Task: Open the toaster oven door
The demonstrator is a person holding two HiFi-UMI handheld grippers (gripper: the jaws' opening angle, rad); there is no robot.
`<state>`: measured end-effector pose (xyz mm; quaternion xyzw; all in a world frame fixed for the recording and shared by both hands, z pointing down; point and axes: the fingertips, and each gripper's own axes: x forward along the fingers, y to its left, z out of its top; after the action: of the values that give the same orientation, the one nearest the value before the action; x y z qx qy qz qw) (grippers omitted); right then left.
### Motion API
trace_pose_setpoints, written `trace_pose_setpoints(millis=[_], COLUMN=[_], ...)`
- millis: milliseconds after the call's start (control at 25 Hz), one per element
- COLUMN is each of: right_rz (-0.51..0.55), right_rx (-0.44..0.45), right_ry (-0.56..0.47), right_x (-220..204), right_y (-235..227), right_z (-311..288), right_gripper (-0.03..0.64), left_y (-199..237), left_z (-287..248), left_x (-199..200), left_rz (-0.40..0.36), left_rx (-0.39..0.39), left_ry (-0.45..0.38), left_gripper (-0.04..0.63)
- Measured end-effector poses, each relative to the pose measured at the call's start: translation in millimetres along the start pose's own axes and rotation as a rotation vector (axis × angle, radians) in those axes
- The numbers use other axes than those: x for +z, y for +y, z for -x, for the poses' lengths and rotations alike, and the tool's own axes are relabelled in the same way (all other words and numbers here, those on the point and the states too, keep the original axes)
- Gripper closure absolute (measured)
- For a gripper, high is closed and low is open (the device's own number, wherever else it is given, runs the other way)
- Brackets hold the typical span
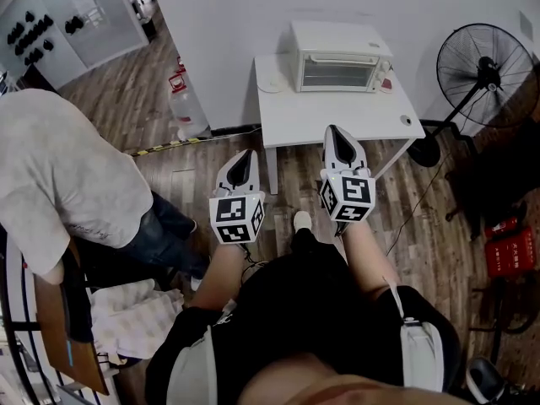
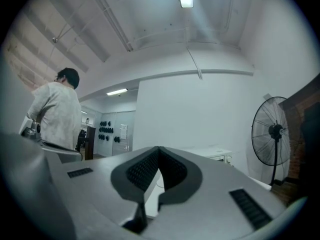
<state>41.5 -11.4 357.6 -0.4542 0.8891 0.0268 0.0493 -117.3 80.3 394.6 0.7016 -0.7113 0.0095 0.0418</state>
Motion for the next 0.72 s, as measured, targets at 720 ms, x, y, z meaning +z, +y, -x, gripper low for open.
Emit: trace_pose_setpoints(millis=[720], right_rz=[-0.044], right_rx=[0.044], right_ry=[0.024], right_x=[-29.8], right_y=[-95.1], right_z=[-198.9], right_gripper=[0.614], left_y=[27.6], left_z=[-212.7], left_x=[23.4], left_rz=[-0.031], left_rx=[0.036], left_ry=[0.026], left_gripper=[0.583])
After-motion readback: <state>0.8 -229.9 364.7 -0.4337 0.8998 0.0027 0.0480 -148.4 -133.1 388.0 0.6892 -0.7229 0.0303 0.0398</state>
